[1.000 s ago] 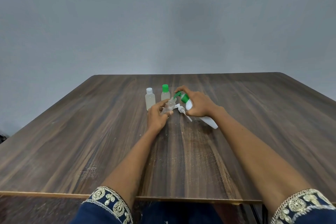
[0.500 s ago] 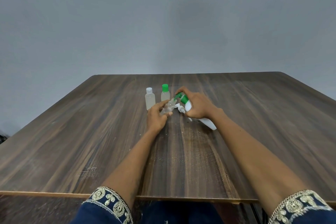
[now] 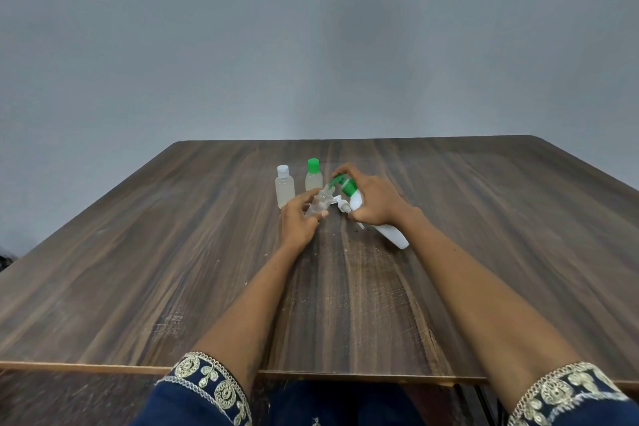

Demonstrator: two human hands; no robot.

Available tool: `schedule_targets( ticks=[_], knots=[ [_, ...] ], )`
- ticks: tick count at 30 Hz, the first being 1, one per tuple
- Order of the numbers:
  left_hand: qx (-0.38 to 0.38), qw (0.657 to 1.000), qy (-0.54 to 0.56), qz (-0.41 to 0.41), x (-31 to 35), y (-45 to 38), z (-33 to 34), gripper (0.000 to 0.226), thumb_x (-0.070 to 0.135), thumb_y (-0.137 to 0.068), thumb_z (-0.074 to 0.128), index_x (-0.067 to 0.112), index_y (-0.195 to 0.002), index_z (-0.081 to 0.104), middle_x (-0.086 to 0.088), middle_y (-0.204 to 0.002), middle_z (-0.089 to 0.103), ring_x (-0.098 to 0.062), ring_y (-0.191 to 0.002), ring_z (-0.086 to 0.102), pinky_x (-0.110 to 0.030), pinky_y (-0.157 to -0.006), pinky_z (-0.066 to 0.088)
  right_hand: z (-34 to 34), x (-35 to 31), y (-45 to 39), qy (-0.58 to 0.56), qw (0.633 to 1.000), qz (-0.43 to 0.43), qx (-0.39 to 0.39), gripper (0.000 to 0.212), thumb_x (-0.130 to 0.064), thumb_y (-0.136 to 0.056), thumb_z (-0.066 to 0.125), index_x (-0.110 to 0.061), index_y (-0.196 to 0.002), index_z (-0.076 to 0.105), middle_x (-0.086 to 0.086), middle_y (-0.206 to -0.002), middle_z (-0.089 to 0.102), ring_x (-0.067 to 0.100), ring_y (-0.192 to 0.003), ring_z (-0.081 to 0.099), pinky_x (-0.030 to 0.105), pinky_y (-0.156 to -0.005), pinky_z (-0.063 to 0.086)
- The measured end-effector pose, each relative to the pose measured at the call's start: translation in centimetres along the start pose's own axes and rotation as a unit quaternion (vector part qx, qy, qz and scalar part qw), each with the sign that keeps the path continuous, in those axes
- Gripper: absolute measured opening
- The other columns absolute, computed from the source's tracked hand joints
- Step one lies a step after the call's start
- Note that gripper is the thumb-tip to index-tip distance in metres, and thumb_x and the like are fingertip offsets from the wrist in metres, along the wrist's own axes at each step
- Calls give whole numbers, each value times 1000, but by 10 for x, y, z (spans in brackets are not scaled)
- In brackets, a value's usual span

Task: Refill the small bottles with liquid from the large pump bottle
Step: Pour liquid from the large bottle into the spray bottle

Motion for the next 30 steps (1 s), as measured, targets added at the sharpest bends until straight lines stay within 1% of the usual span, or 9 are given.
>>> schedule_targets(
  ticks=[4, 6, 10, 15, 18, 21, 24, 27, 30],
  knots=[
    [4, 1000, 1, -12, 2, -2, 0, 50, 5, -76, 72, 14, -124, 59, -9, -118, 65, -17, -93, 57, -32, -86, 49, 1, 0, 0, -8, 1000, 2, 3, 70, -19, -72, 70, -36, -132, 37, -6, -58, 45, 14, -54, 49, 27, -50, 35],
    [1, 1000, -3, -15, 2, -3, 1, 50, 6, -77, 72, 15, -125, 59, -8, -119, 64, -17, -94, 57, -34, -88, 49, 1, 1, -1, -16, 1000, 5, 10, 67, -18, -72, 70, -34, -130, 40, -7, -58, 45, 14, -54, 49, 27, -51, 34],
    [-15, 1000, -1, -2, 0, -3, 4, 49, 7, -76, 72, 19, -122, 61, -5, -116, 66, -16, -93, 58, -29, -85, 48, 2, 1, 0, -24, 999, 7, 27, 60, -16, -70, 71, -29, -122, 45, -8, -61, 46, 12, -54, 46, 26, -51, 33],
    [-18, 1000, -2, -1, 2, -3, 6, 49, 7, -77, 71, 18, -124, 60, 2, -112, 64, -16, -90, 57, -28, -82, 47, -1, 2, 1, -37, 999, 0, 24, 60, -17, -73, 72, -27, -125, 44, -9, -62, 45, 11, -55, 46, 24, -52, 33],
    [-11, 1000, -5, -4, 2, -5, 7, 52, 10, -79, 71, 16, -128, 56, -2, -117, 63, -15, -91, 55, -29, -85, 47, -1, 3, 1, -38, 999, -1, 22, 65, -21, -74, 71, -32, -130, 41, -8, -62, 46, 12, -54, 47, 24, -52, 34],
    [-12, 1000, -8, -7, 1, -5, 8, 53, 11, -78, 72, 16, -128, 56, -5, -119, 63, -14, -90, 55, -29, -85, 47, -2, 4, 2, -40, 999, 0, 23, 66, -21, -74, 72, -34, -131, 41, -10, -61, 46, 11, -54, 47, 24, -52, 35],
    [-20, 1000, -11, -5, -1, -2, 8, 51, 8, -77, 72, 16, -125, 58, -4, -116, 65, -14, -89, 56, -27, -83, 46, -1, 3, 3, -27, 999, -3, 18, 60, -20, -75, 72, -29, -128, 44, -10, -59, 42, 10, -52, 44, 22, -51, 31],
    [-28, 1000, -7, -7, -4, -1, 8, 50, 7, -76, 72, 17, -123, 60, -2, -114, 65, -14, -90, 57, -27, -83, 47, 0, 3, 3, -11, 1000, -4, 25, 54, -22, -76, 71, -28, -123, 46, -9, -58, 43, 9, -52, 44, 24, -50, 32],
    [-23, 1000, -8, -5, -3, -1, 7, 48, 7, -76, 72, 17, -122, 61, 1, -107, 65, -15, -90, 58, -26, -81, 46, 1, 3, 3, -6, 1000, -6, 25, 55, -23, -76, 70, -30, -124, 44, -8, -58, 44, 10, -52, 44, 25, -51, 33]
  ],
)
Point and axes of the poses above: each hand's wrist, its own y-axis away from the middle knuckle, its own z-axis out of the palm, x = y × z, the point moved 3 cm from there along -y, towards the middle knuckle
